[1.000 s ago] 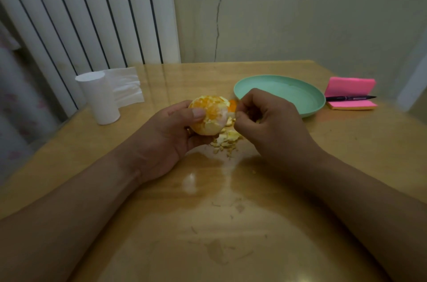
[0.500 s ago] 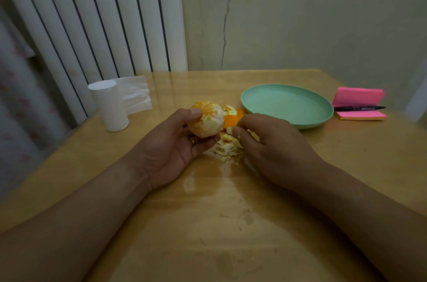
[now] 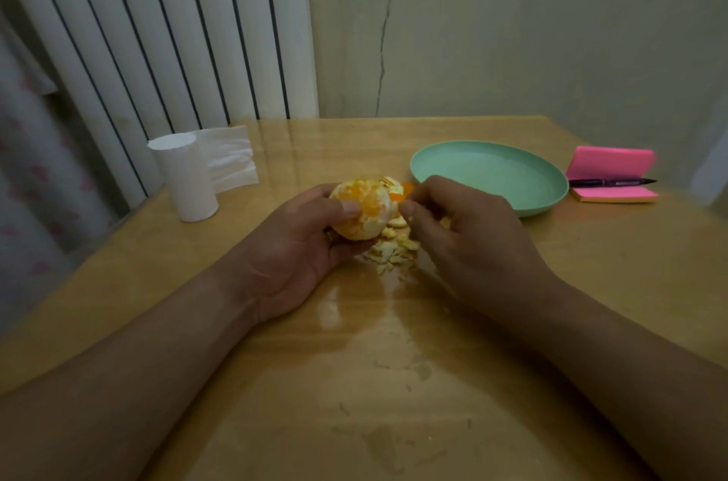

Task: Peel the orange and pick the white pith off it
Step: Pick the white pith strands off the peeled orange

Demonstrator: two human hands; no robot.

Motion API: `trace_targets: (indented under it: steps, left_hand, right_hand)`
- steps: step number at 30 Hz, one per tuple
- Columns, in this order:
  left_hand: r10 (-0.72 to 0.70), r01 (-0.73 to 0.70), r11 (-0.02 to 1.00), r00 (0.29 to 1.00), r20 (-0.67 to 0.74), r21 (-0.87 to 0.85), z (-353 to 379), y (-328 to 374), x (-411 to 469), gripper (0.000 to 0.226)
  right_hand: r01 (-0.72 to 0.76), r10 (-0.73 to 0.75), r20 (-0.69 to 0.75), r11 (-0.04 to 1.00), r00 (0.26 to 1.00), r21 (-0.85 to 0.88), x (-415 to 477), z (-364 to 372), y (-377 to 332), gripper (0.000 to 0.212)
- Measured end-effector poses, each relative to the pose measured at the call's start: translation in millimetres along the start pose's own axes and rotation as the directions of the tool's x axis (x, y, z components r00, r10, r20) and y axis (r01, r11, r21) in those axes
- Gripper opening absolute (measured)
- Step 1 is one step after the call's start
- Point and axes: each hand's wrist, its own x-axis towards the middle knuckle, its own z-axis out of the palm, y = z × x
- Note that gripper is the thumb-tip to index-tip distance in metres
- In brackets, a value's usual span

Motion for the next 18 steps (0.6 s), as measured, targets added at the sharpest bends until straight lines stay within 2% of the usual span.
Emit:
trace_targets:
  steps: [5,10,15,18]
  left_hand:
    - [0.022,-0.02,0.997,1.0,-0.019,0.079,1.7,-1.0,-0.3,0.056]
    - [0.048,-0.043,0.991,0.998,-0.043,0.129,3.5,-3.1,-1.6,0.051]
    - [0.055,-0.047,0.985,0.998,-0.042,0.166,2.4,-4.8,0.8,0.051]
    - [0.05,-0.043,0.981,0.998,-0.033,0.19,0.6,-5.2,1.4,0.049]
  right_hand:
    - [0.046,-0.043,-0.074,0.998,0.996,0.044,-0.7,-3.0,-7.8,0.009]
    - [0.126,-0.127,-0.022,0.991,0.992,-0.047,-2.5,-3.9,-10.8,0.011]
    - [0.246,-0.247,0.024,0.944,0.969,-0.221,1.6,-6.5,-10.6,0.012]
    - [0.229,-0.227,0.033,0.95,0.973,-0.214,0.9,-7.4,-11.3,0.017]
